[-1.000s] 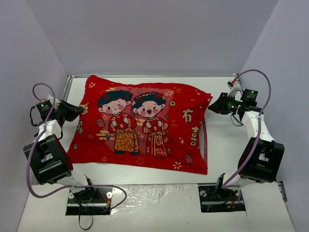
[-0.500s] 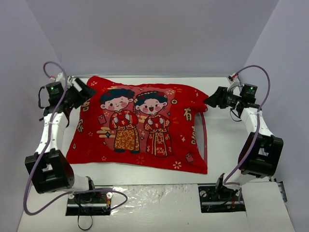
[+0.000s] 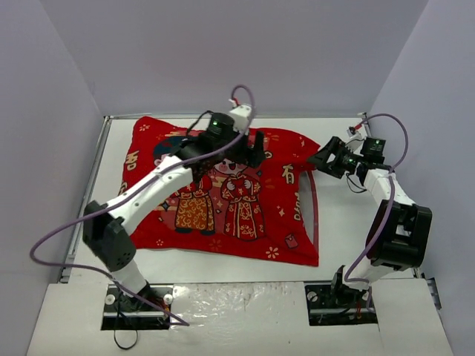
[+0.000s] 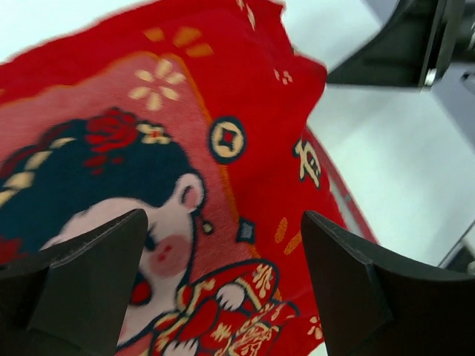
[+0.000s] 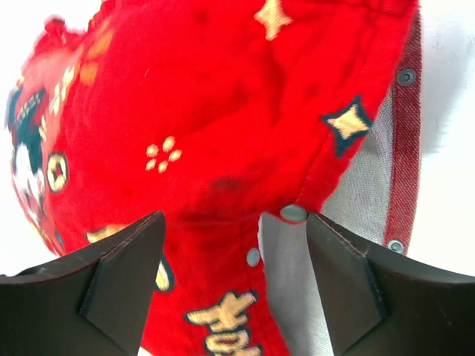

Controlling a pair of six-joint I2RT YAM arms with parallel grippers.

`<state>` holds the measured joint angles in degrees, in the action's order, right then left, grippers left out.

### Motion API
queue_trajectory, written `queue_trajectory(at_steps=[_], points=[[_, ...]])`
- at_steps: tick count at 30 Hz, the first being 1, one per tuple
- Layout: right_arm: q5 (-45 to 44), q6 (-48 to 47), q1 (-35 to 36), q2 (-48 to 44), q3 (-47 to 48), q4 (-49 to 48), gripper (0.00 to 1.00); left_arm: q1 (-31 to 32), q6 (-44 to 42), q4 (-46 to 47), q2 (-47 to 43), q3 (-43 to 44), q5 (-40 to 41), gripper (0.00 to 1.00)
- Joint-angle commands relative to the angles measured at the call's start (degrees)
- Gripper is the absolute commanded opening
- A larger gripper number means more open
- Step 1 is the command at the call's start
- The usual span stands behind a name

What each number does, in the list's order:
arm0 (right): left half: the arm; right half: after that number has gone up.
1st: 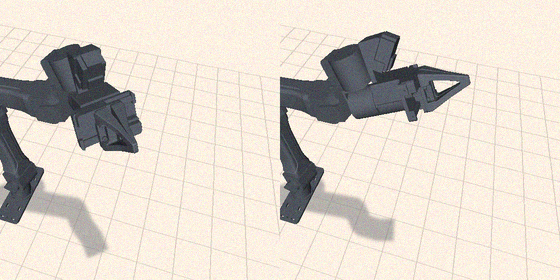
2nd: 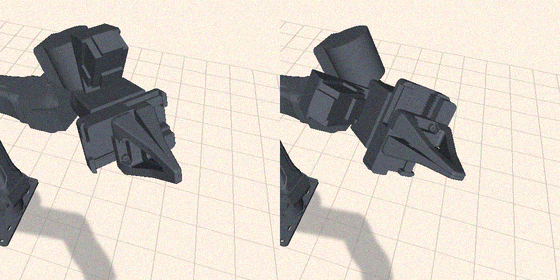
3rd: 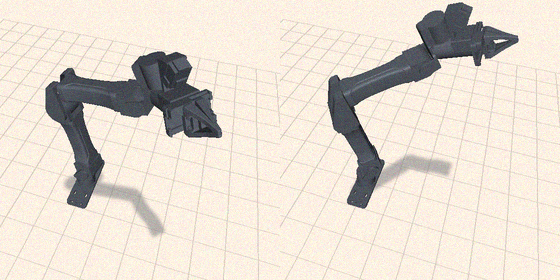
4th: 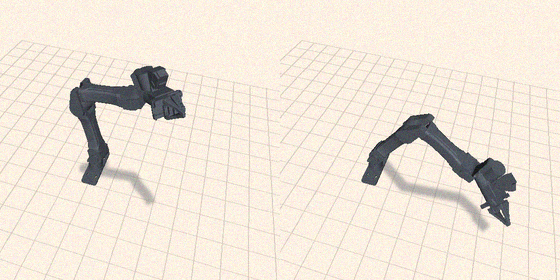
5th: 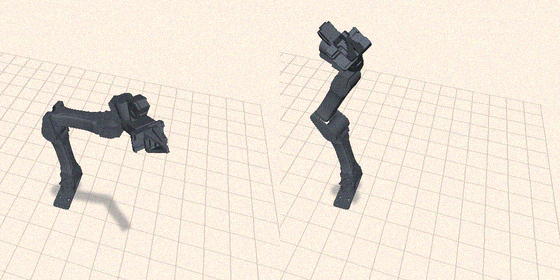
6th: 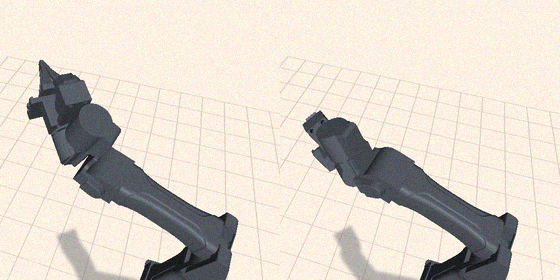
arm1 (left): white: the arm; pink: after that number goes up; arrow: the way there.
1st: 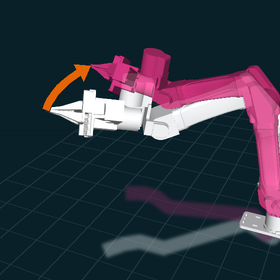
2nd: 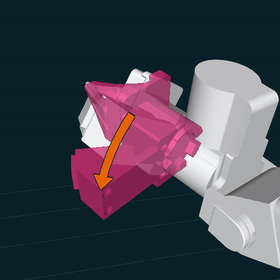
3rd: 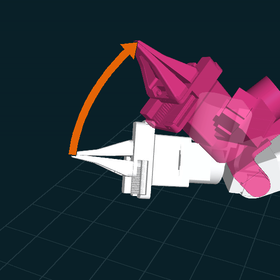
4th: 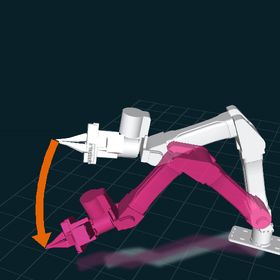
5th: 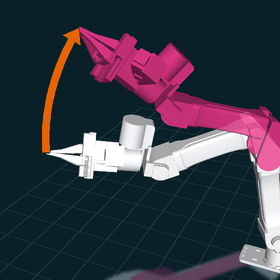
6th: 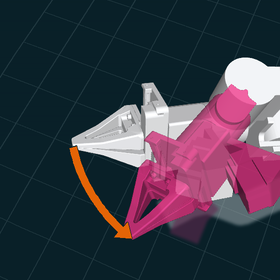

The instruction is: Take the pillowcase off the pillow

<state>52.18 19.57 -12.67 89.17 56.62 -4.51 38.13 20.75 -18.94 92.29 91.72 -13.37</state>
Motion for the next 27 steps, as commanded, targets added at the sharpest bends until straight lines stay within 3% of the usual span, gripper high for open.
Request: queue_trajectory(at_steps=[1,4,7,14,19,22,24,25,26,27], points=[[-1.9,10.2,0.4,2.8,-1.2,-4.3,0.73,4.0,-8.2,-4.8,4.9,5.4,6.8,0.84],[1.8,13.4,0.3,6.3,-0.7,-6.6,0.75,6.9,-14.5,-3.4,9.3,8.1,6.3,0.84],[4.8,15.1,0.4,8.0,-0.5,-10.6,0.66,8.6,-21.0,-1.2,12.1,10.0,6.3,0.84],[11.9,20.2,0.6,7.1,-3.0,-24.4,0.35,9.3,-26.6,-5.2,20.4,18.9,8.7,0.82],[14.8,23.9,1.0,5.1,-6.2,-34.9,0.13,9.3,-26.0,-4.8,22.1,19.3,8.1,0.67],[15.7,27.8,1.2,5.0,-6.4,-39.8,0.06,9.3,-25.5,-4.2,21.4,18.8,8.3,0.6],[16.4,37.1,1.4,4.6,-7.3,-51.0,0.05,9.3,-24.8,-3.3,20.5,18.8,7.5,0.62],[16.5,41.7,1.5,4.3,-8.4,-57.3,0.03,9.3,-24.5,-1.6,19.3,18.8,6.2,0.71],[16.5,46.8,1.6,4.3,-9.1,-70.6,0.02,9.4,-23.7,-0.6,18.8,18.7,5.5,0.75],[16.5,57.3,1.6,4.7,-9.4,-77.2,0.02,9.4,-23.3,1.6,17.8,18.5,4.4,0.78]])
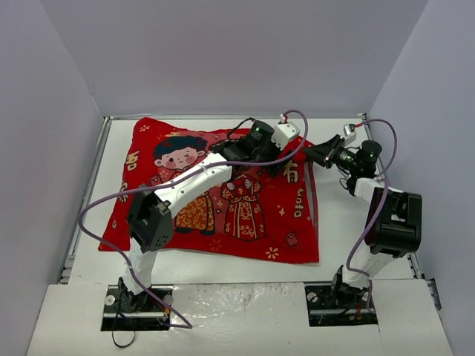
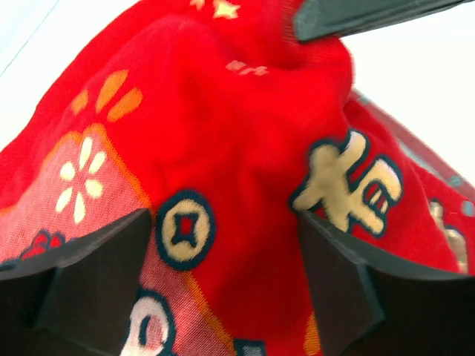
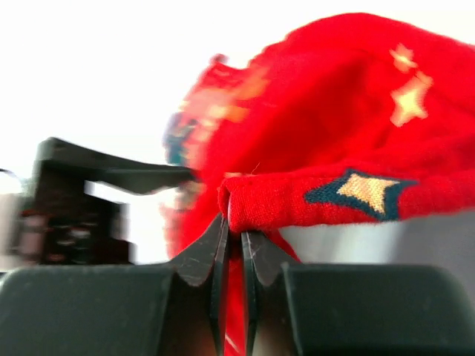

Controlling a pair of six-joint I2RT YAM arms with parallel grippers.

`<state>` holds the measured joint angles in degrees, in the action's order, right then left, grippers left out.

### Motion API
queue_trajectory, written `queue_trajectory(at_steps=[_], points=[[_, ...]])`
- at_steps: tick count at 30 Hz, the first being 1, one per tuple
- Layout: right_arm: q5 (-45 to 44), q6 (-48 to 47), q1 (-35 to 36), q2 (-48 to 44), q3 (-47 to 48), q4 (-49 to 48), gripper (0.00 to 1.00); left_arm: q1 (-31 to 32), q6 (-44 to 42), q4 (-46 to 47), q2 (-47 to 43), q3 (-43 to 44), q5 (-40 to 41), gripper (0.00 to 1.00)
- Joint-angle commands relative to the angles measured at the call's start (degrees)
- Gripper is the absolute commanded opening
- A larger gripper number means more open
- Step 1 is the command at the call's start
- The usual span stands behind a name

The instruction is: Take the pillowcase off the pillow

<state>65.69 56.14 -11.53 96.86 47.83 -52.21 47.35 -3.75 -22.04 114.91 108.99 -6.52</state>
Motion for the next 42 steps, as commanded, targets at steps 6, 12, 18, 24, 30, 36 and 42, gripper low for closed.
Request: queue_trajectory(at_steps=[6,12,18,24,30,36,42], points=[[2.7,43.8,0.6,1.9,0.3,-60.7,0.0,0.9,3.0,7.9,-5.0,2.1,-8.9,0.83],[2.9,38.2,0.7,0.0,-2.1,-54.9,0.0,1.1,6.5,10.5,-4.7,2.3,-11.8,0.83],[2.2,26.2,2.4,-4.6,-3.3,-40.9,0.0,1.2,9.4,10.4,-3.5,3.8,-12.5,0.83],[2.0,16.2,4.3,-9.5,-2.8,-27.4,0.0,1.5,9.8,9.3,-0.6,4.0,-11.8,0.77],[1.5,7.3,5.5,-12.7,-0.9,-13.7,0.0,1.5,10.8,9.9,0.2,4.0,-12.4,0.54],[0.5,-15.4,5.6,-15.4,5.2,21.9,0.19,1.0,10.3,8.9,-0.7,2.7,-9.8,0.02],[-0.8,-53.5,0.2,-17.0,12.1,54.9,0.43,-2.3,11.9,10.9,-5.5,-4.0,-9.4,0.02]])
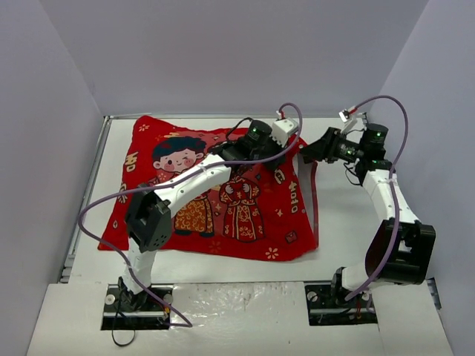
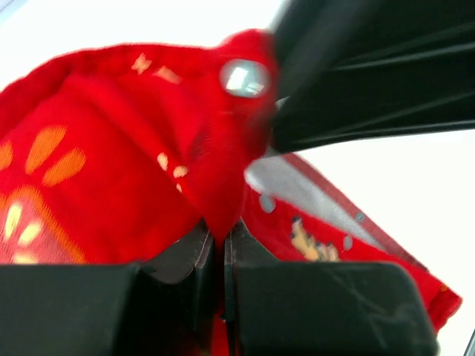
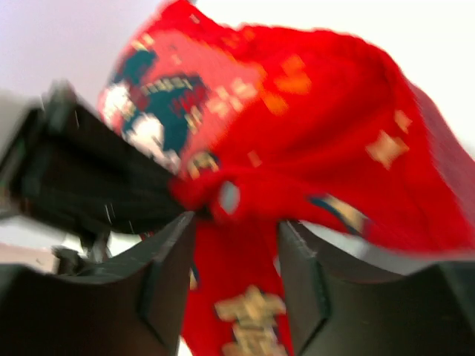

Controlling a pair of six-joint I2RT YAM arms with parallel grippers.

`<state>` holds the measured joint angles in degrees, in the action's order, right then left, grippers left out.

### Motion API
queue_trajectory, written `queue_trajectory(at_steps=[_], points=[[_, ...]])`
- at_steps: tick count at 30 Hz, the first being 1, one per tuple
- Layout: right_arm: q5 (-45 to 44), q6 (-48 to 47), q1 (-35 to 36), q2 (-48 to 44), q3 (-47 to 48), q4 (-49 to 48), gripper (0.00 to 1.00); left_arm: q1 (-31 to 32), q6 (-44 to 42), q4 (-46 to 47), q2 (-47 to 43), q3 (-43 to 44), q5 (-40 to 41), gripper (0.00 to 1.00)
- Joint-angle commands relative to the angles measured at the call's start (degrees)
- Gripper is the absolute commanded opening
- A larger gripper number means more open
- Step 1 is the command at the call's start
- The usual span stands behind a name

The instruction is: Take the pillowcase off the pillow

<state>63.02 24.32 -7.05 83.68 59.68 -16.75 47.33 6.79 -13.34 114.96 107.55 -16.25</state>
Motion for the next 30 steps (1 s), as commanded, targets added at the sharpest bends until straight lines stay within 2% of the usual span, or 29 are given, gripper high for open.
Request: queue_trajectory(at_steps=[1,2,3,5,9,16,19,23,25,30], points=[[2.5,-22.5,-5.4,-4.3,-0.6,20.1,0.45,-2.9,1.6,2.6,-6.3,-3.7,0.1,0.02],[3.3,-25.2,-6.3,-5.1,-1.4,21.1,0.53,-3.4,1.7,3.5,-8.0,-4.8,0.0,0.02],[3.4,-26.6,-6.9,-5.2,-2.2,23.7,0.56,-3.8,2.0,3.9,-8.7,-5.8,-0.6,0.02],[2.1,-28.6,-7.1,-5.3,-3.3,26.4,0.57,-5.2,2.9,5.2,-10.9,-8.7,-1.6,0.02],[-6.6,-25.0,-3.9,-4.5,-4.9,26.2,0.52,-6.5,3.8,5.8,-12.6,-10.3,-3.9,0.02],[-6.0,-17.4,-1.3,-1.6,-9.0,20.7,0.42,-6.9,6.1,6.3,-10.2,-7.2,-6.8,0.02],[-3.3,-10.8,-1.3,-0.5,-12.6,12.6,0.41,-6.9,7.4,7.4,-9.8,-6.2,-7.5,0.02],[-0.4,1.9,-0.9,2.8,-17.1,-5.9,0.52,-6.9,7.6,6.8,-10.5,-5.6,-9.1,0.02],[0.2,4.9,-0.1,4.4,-17.7,-10.5,0.57,-6.9,7.2,5.5,-10.9,-4.7,-9.8,0.02],[1.2,18.7,0.4,6.8,-19.8,-28.6,0.61,-7.1,7.0,3.6,-11.5,-3.3,-11.9,0.02]])
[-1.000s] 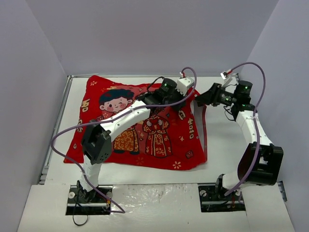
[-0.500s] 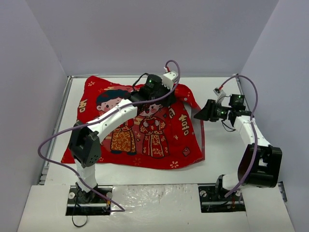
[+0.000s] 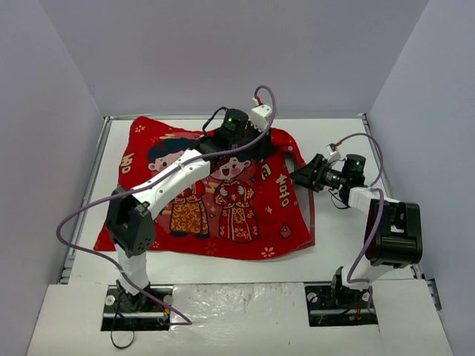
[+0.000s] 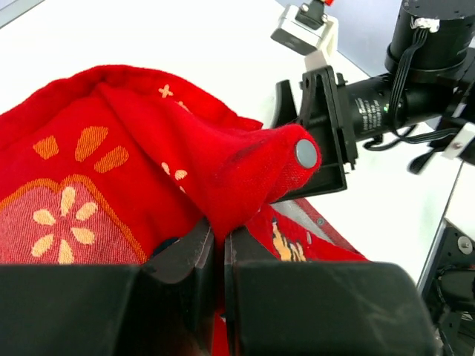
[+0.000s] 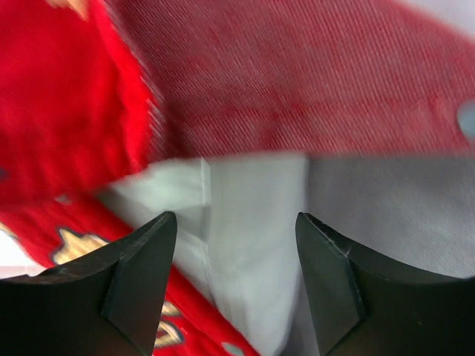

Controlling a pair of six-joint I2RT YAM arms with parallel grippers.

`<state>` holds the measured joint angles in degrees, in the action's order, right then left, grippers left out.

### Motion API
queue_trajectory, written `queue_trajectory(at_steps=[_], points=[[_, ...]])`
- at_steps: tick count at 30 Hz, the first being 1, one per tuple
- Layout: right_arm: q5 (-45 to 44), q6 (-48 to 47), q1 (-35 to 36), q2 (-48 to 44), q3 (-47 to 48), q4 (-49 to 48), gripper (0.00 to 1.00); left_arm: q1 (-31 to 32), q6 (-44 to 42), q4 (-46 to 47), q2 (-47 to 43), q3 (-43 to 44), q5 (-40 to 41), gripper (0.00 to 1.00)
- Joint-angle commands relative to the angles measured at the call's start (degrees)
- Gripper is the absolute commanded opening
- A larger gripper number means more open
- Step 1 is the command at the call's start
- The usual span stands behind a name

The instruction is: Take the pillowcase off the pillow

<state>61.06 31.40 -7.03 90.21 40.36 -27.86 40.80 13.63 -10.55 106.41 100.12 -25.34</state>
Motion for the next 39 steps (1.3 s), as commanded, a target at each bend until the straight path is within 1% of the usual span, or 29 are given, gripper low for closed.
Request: queue_trajectory(at_steps=[1,2,4,5,6,7,9,11,12,13,14,15,16,17,18,19,22,24,25,26,27,28,29,32,35,36,37,38,39], points=[[3.5,14.0,0.3,0.6,-0.8,-20.5,0.62,-0.6,0.2,0.6,-3.3,4.2,-3.0,0.02],[3.9,16.4,0.3,1.1,-1.2,-26.7,0.62,-0.6,0.2,0.4,-3.4,4.1,-3.2,0.02],[5.4,24.6,1.0,2.6,-2.6,-34.8,0.64,-0.6,0.3,0.1,-3.8,4.0,-4.2,0.02],[6.2,28.0,1.7,3.5,-3.1,-44.7,0.65,-0.6,0.3,0.1,-3.8,4.0,-4.3,0.02],[7.1,33.8,2.4,4.6,-3.6,-49.1,0.67,-0.6,0.7,0.2,-3.8,4.1,-4.6,0.02],[7.2,35.6,3.9,6.4,-3.6,-54.0,0.73,-0.6,0.9,0.3,-3.8,4.5,-5.2,0.02],[7.1,36.2,5.4,7.4,-2.7,-54.6,0.76,-0.6,1.5,0.4,-3.4,5.3,-5.6,0.02],[6.4,34.7,6.4,7.7,-2.3,-51.0,0.77,-0.6,1.8,0.4,-3.2,6.9,-5.9,0.02],[5.5,30.8,6.5,6.7,-2.2,-47.8,0.79,-0.6,1.8,0.3,-3.2,7.5,-6.0,0.02],[4.8,28.1,6.5,6.1,-1.9,-38.6,0.82,-0.7,1.9,0.3,-3.2,8.0,-5.7,0.02],[3.8,24.8,6.5,5.2,-1.6,-32.9,0.9,-0.8,2.5,0.3,-3.1,9.0,-5.6,0.02],[2.6,20.7,6.5,4.2,-1.0,-26.1,0.92,-0.9,3.0,1.0,-3.1,9.4,-5.7,0.02],[-0.5,11.6,6.5,1.8,0.7,-13.4,0.94,-1.0,3.4,1.3,-3.1,9.8,-5.7,0.02],[-2.9,7.8,6.5,0.6,1.5,-7.7,0.98,-1.0,4.0,1.6,-3.0,10.8,-5.8,0.02],[-5.2,5.1,6.5,-1.4,2.0,-3.7,1.0,-1.0,4.3,1.8,-2.9,11.2,-5.8,0.02],[-7.4,3.1,6.4,-2.2,2.1,-0.7,1.0,-1.0,4.5,1.8,-2.8,11.6,-5.8,0.02],[-10.6,3.0,5.8,-4.2,1.6,1.1,1.0,-1.1,5.2,2.6,-2.7,12.0,-6.2,0.02],[-11.1,5.3,5.8,-4.3,0.3,-2.8,1.0,-1.1,5.9,3.1,-2.6,12.0,-6.8,0.02],[-9.4,7.1,6.0,-3.9,-0.4,-5.9,1.0,-1.0,6.1,3.1,-2.5,11.9,-7.0,0.02],[-8.2,11.9,6.2,-3.7,-2.1,-8.9,1.0,-1.0,6.2,3.1,-2.3,11.9,-7.1,0.02],[-7.0,14.9,6.7,-2.9,-3.0,-16.4,1.0,-1.0,6.3,3.0,-2.3,11.2,-7.3,0.02],[-6.0,17.4,8.6,-2.4,-3.7,-19.8,1.0,-1.0,6.5,3.1,-2.3,10.7,-7.4,0.02],[-5.6,19.3,9.7,-2.2,-4.1,-21.7,1.0,-1.0,6.8,3.6,-2.3,10.2,-7.3,0.02],[-4.9,18.7,14.2,-1.6,-3.6,-23.8,1.0,-1.0,8.6,5.7,-1.9,9.1,-7.3,0.02],[-3.4,25.8,16.0,0.1,-6.2,-38.6,1.0,-0.9,9.4,5.5,0.8,11.9,-6.5,0.02],[-3.2,31.1,16.0,0.7,-8.1,-48.9,1.0,-0.9,9.5,5.1,1.5,13.1,-5.5,0.02],[-3.3,32.7,16.0,1.3,-8.5,-52.2,1.0,-0.9,9.6,4.8,2.2,15.3,-5.2,0.02],[-3.5,33.1,16.0,2.4,-8.6,-53.4,0.96,-0.9,9.7,4.7,3.4,16.2,-4.8,0.02],[-4.0,31.4,16.0,2.9,-8.3,-52.7,0.92,-0.9,9.9,4.7,4.0,16.9,-4.1,0.02]])
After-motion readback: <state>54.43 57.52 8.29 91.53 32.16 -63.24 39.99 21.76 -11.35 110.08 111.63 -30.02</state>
